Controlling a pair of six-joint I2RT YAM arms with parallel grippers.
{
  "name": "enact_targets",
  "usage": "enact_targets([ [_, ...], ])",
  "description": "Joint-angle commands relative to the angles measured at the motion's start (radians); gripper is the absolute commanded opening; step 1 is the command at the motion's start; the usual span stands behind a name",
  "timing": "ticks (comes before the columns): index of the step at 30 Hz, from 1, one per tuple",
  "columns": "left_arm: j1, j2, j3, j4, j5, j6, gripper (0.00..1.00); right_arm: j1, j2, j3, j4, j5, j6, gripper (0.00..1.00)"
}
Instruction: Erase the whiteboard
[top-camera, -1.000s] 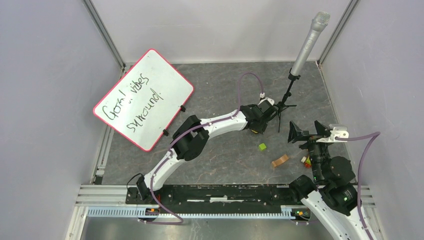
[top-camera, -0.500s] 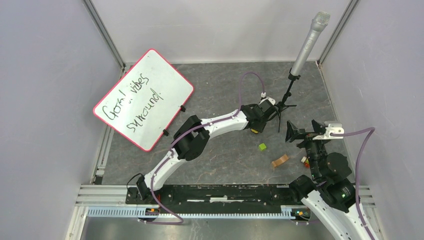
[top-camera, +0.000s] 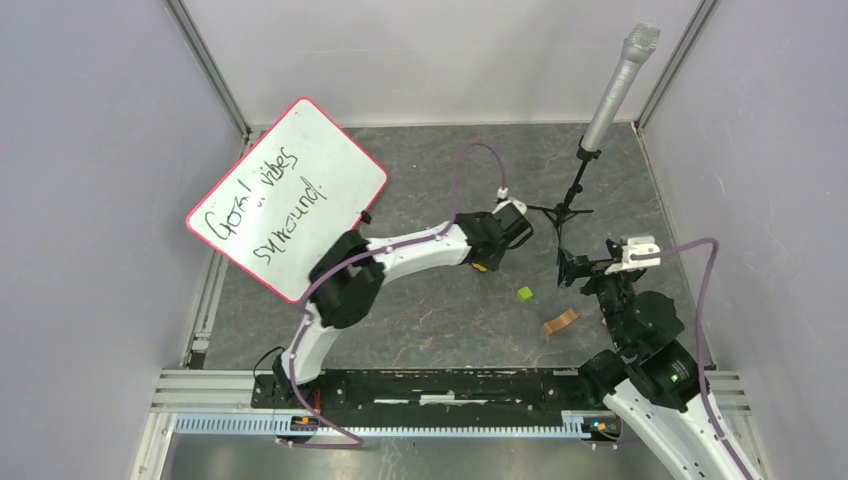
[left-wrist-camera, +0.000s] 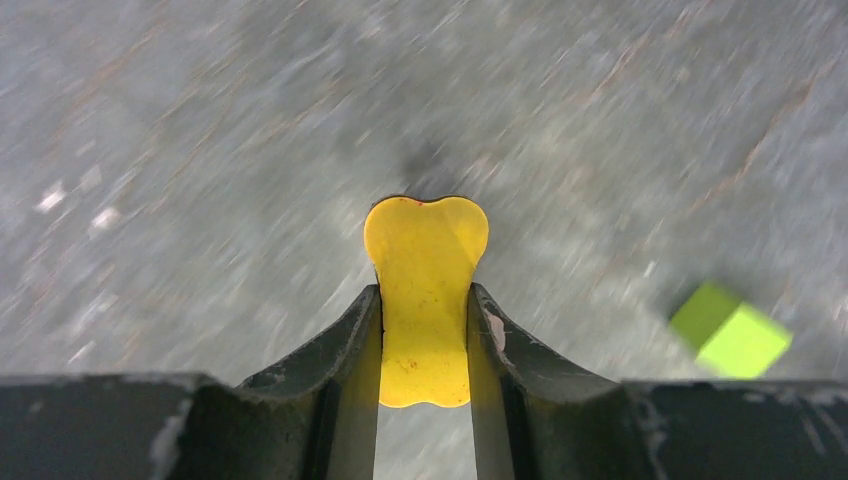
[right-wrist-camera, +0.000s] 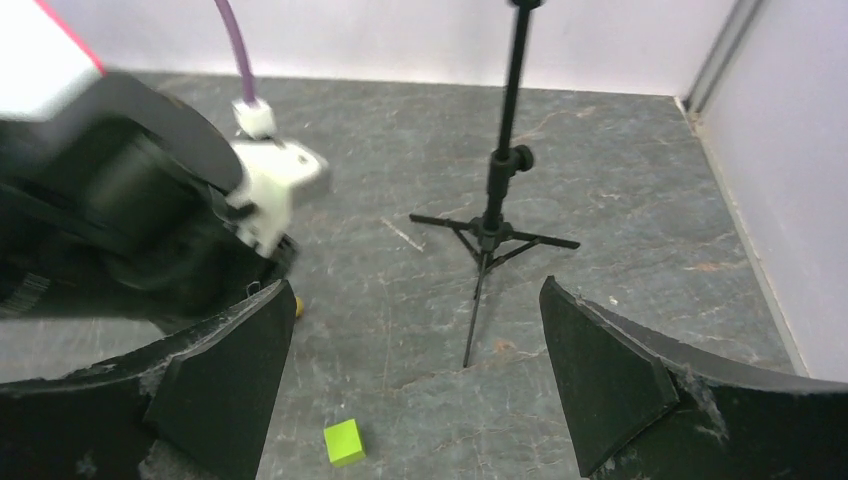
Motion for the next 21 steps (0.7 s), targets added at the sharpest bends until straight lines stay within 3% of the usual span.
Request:
enact_targets([
  [1,0.031,-0.334,-0.176,-0.016,-0.103,0.039,0.31,-0.003,0.079,0.005,0.017,-0.180,-0.047,0.98],
  [8,0.061,-0.763,-0.428,-0.106,-0.190,0.014,0.31,-0.004,0.186,-0.019,0.089,-0.443,-0.015,0.98],
  [14,0.076,-1.059,-0.523,-0.234,-0.289,0.002,0.32,0.002,0.382,-0.034,0.146,-0.643,0.000,0.98],
  [18,0.080,-1.213,-0.539,-0.323,-0.353,0.004,0.34,0.077,0.479,-0.047,0.243,-0.651,0.042,0.98],
  [21,0.080,-1.289,-0.542,-0.382,-0.398,-0.004,0.34,0.198,0.579,-0.033,0.312,-0.541,0.066,0.98],
])
